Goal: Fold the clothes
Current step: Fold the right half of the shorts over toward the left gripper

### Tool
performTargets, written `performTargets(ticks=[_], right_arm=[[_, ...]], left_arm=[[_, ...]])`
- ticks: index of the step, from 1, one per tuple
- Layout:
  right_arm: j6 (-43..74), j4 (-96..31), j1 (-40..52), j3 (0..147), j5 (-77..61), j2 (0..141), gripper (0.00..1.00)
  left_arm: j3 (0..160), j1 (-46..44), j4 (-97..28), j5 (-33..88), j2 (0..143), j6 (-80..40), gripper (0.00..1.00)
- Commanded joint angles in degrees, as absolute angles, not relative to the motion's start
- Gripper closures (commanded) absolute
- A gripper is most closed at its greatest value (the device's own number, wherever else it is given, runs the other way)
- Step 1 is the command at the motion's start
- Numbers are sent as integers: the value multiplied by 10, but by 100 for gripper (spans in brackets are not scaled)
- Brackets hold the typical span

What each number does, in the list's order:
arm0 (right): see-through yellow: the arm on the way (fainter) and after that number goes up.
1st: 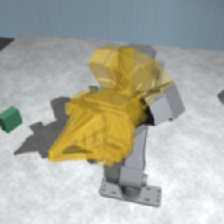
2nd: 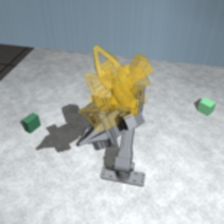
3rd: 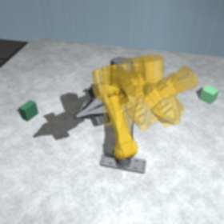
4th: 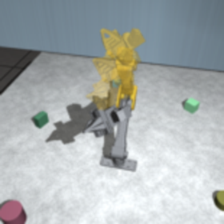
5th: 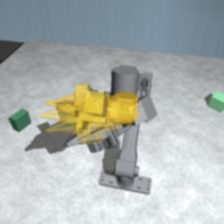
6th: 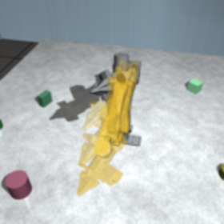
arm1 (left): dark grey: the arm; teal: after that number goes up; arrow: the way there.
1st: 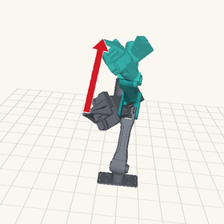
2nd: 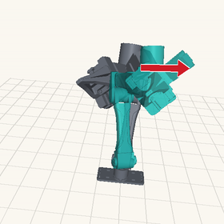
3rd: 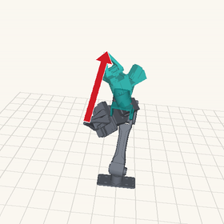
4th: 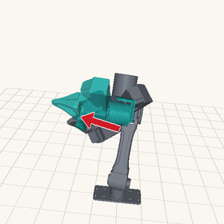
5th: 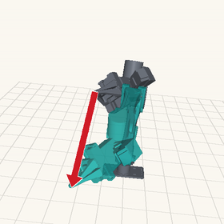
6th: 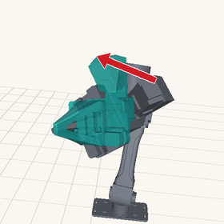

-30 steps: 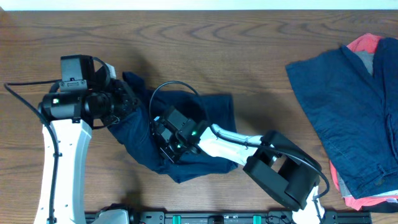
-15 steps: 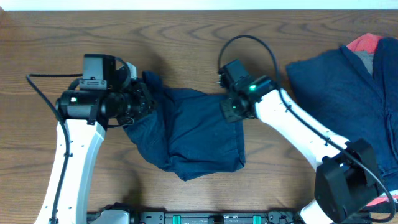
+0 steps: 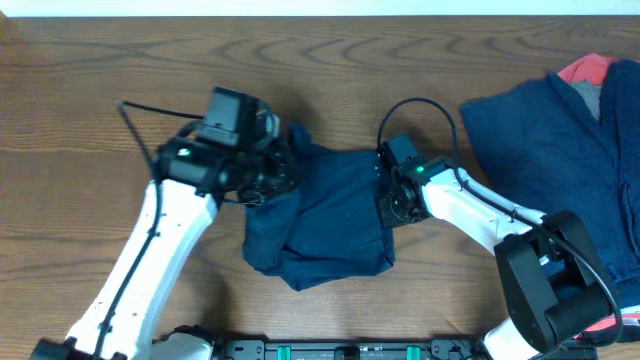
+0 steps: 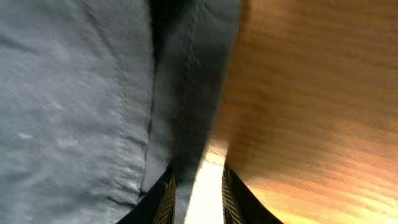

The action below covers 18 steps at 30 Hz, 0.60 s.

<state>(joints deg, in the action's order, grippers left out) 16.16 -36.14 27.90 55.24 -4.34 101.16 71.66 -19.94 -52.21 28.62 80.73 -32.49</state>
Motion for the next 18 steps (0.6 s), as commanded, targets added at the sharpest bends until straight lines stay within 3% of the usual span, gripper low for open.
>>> performTargets(ticks=[1,8,9,10,11,13,18], right_arm=[[184,-344,289,526,-71,1019,75],[197,-340,290,519,-71,1019,75],[197,-340,290,519,-71,1019,75],[197,-340,290,519,-71,1019,74],[197,-340,290,519,-71,1019,72],[197,-343,287,520,-67,1019,68],[197,-423,259,563,-16,1004,66]], left_arm=[[729,-240,-509,287,835,-369,94],[729,-323,-436,289,888,-428,94],[729,-330,-425,290,891,-428,90],[729,-335,-418,291,891,-427,74],[729,-337,-411,292,890,-427,52],[730,-333,-410,292,885,-414,30],[730,-273,-414,291,851,-357,26]])
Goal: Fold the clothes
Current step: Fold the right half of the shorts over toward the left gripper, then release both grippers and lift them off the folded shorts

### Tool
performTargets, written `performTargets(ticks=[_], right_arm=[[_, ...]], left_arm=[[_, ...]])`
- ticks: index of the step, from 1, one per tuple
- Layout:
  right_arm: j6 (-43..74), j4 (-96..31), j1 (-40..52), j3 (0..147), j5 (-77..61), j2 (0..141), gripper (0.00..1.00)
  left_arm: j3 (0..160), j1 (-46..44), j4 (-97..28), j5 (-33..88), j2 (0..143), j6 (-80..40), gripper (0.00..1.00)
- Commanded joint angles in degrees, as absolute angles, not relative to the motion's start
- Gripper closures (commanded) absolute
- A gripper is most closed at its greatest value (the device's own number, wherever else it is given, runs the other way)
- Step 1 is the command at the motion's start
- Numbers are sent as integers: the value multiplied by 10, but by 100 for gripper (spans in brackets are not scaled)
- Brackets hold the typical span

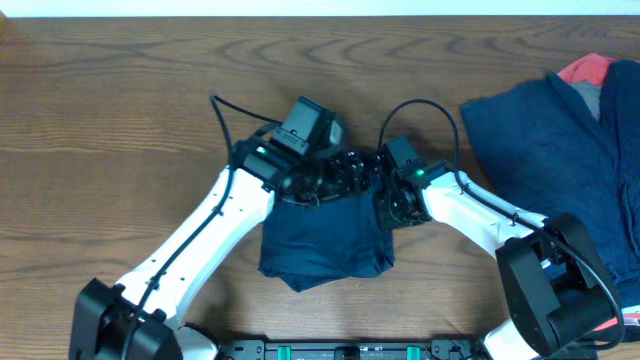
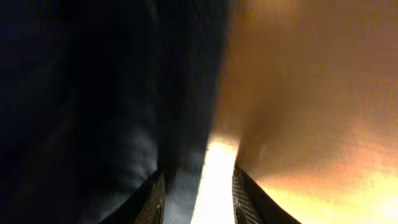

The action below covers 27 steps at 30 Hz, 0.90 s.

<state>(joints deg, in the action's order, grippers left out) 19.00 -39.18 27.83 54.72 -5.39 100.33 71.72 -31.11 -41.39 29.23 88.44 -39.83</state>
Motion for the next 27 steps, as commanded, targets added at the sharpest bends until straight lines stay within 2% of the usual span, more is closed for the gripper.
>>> performTargets(ticks=[1,6,12,18,25,27], right_arm=[[197,-447,250,579,0,997,66],[197,-544,204,688,35,930,63],[134,-553,204,745,-160,853,64],[132,-568,269,714,-272,857,63],[171,-533,366,619,-279,889,60],[190,-507,386,584,-279,897,56]], left_arm=[[730,-257,-414,288,845,-346,25],[730,-175,-414,217,837,-313,26],[730,-136,-392,162,886,-256,26],[730,-136,-328,162,982,-225,25],[730,-136,-314,162,1093,-225,25],[730,-136,-324,162,1115,-225,25]])
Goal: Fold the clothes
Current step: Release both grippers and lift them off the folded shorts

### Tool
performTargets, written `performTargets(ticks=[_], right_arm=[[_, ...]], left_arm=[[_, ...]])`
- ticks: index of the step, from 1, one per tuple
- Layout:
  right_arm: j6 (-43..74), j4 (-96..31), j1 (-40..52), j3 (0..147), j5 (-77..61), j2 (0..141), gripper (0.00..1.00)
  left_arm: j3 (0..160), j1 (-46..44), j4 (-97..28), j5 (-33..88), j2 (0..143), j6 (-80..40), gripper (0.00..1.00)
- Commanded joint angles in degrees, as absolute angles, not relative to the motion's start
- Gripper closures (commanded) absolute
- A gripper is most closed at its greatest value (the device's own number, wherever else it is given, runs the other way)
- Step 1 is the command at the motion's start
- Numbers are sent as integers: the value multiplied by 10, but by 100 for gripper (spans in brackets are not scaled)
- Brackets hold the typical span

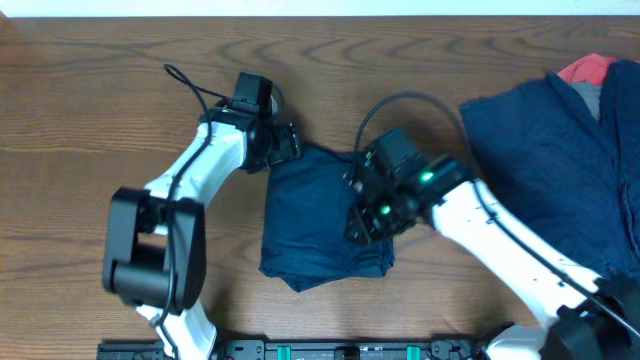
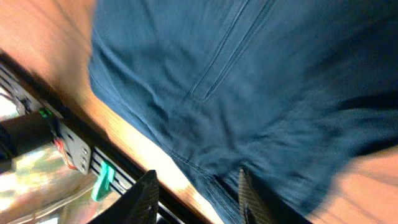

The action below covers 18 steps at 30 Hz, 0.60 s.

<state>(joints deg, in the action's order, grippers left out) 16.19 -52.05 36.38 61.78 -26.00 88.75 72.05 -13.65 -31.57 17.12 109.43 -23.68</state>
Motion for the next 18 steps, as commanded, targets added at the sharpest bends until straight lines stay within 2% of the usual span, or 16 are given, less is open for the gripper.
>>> performTargets(ticks=[1,8,14,18], right_arm=[[198,-492,394,566,-278,901,55],[250,-397,397,461,-209,950,49],[297,-350,324,453,6,981,46],[267,-230,264,475,26,981,42]], left_arm=[[730,-136,-333,162,1126,-225,25],[730,-136,-460,156,1153,-225,25],[730,-136,-622,156,1153,-225,24],[730,-136,-688,189,1153,-225,24]])
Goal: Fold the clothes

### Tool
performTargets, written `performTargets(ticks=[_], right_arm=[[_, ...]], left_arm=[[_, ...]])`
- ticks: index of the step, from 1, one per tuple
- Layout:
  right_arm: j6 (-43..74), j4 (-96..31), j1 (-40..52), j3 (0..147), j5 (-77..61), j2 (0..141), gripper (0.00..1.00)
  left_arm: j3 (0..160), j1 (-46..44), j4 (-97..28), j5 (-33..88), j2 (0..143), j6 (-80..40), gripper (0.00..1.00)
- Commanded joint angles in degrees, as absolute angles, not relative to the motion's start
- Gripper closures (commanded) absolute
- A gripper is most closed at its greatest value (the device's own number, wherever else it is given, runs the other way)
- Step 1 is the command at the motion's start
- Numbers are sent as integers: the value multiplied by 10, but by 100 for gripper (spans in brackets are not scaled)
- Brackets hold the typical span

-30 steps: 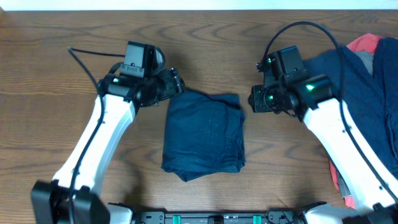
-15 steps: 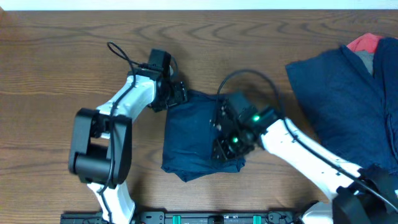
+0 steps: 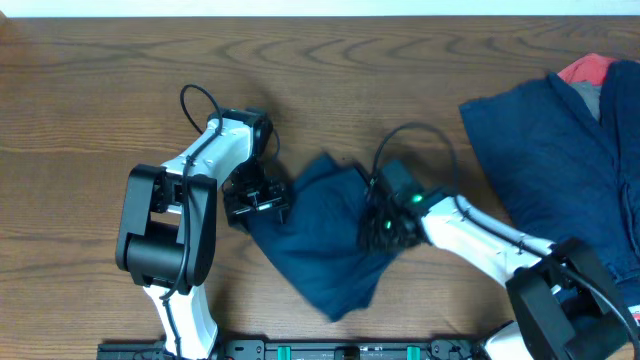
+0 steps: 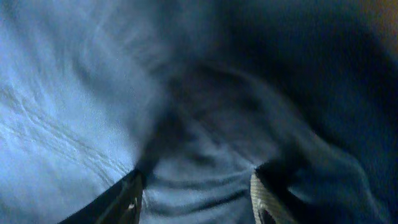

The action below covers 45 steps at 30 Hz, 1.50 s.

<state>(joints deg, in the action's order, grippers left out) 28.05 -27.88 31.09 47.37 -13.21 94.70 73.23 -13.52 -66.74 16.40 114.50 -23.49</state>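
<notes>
A folded navy garment (image 3: 325, 235) lies slantwise in the middle of the table, its lower tip pointing at the front edge. My left gripper (image 3: 262, 203) sits at the garment's left edge; the overhead view does not show whether its jaws are closed. On the garment's right part rests my right gripper (image 3: 380, 228). In the right wrist view that gripper (image 4: 198, 199) is open, fingers (image 4: 129, 200) spread wide and pressed onto wrinkled navy cloth (image 4: 205, 112), which fills the view.
A pile of unfolded clothes lies at the right edge: a large navy piece (image 3: 545, 150) with a red item (image 3: 590, 68) and grey cloth behind it. Bare wooden table (image 3: 90, 120) surrounds the garment. A black rail (image 3: 350, 350) runs along the front.
The garment has turned from a squarish lie to a slanted one. My left gripper moved from its upper left corner down to its left edge. My right gripper now presses on the cloth.
First the garment lay wide, my left gripper at its raised upper left part and my right at its right edge. Then the left arm reached across to the right and the garment was narrower. Later the left gripper was back at the upper left corner; now the bundle lies skewed.
</notes>
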Motion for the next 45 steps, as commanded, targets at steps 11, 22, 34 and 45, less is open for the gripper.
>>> performTargets(ticks=[11,22,34,45], right_arm=[[205,-274,237,609,-64,979,37],[206,-342,236,610,-58,977,28],[214,-358,236,610,-58,977,25],[214,-414,235,610,-35,977,26]], left_arm=[[755,-123,-682,226,1090,-180,22],[750,-144,-463,255,1039,-121,2],[740,-193,-407,356,1152,-121,2],[766,-157,-406,244,1126,-134,94]])
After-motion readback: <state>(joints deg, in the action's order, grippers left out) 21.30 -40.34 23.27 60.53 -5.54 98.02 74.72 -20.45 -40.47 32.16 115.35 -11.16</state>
